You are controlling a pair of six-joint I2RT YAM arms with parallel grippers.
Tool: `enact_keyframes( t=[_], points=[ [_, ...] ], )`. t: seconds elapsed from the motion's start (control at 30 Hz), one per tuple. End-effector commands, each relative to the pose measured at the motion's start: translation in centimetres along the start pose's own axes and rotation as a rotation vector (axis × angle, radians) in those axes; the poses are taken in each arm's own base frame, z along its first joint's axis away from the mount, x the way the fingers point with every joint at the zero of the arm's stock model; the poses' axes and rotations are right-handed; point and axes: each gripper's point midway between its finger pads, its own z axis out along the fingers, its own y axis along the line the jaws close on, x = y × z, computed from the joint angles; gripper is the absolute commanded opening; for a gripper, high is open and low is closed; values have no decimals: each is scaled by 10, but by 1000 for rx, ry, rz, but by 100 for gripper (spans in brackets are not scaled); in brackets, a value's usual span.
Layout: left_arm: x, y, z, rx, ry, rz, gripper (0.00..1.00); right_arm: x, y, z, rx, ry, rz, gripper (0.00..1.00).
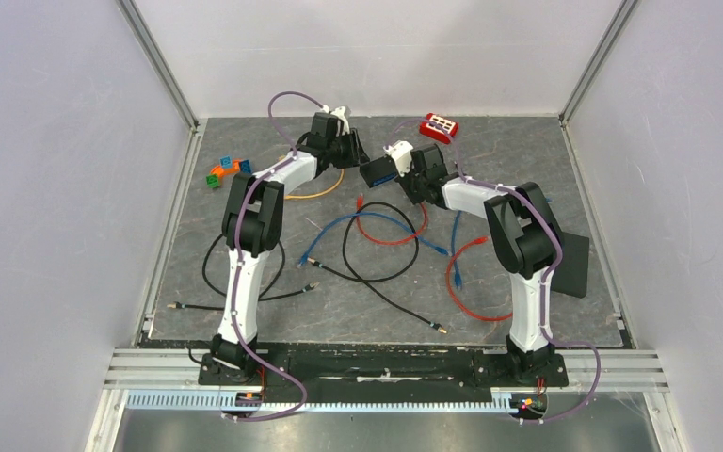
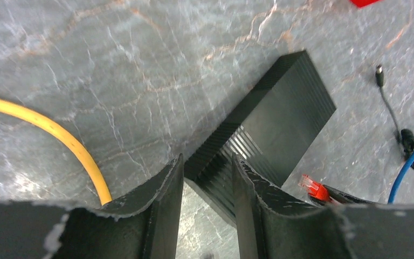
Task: Insert the plug into the switch port
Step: Insert the connector into the switch port.
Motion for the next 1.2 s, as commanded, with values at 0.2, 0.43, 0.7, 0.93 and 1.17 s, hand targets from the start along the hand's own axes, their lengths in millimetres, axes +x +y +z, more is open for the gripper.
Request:
enact_keyframes(
  t=[0.2,0.43,0.7,0.93,1.17],
  points=[
    [29,-26,-13,87,63,-27,41,-27,-13,-1,115,-74,11,0],
    [28,-37,-25,91,36,-4,40,-27,-11,-6,42,-106,-23,0],
    [31,-35,-19,91,42,2,40,-16,16,-11,-29,-102,6,0],
    [43,-33,-20,95,70,-6,40,-20,35,-12,-48,-99,17,0],
    [45,-42,-20,127,65,-5,39,-27,44,-16,-53,-109,34,0]
  ],
)
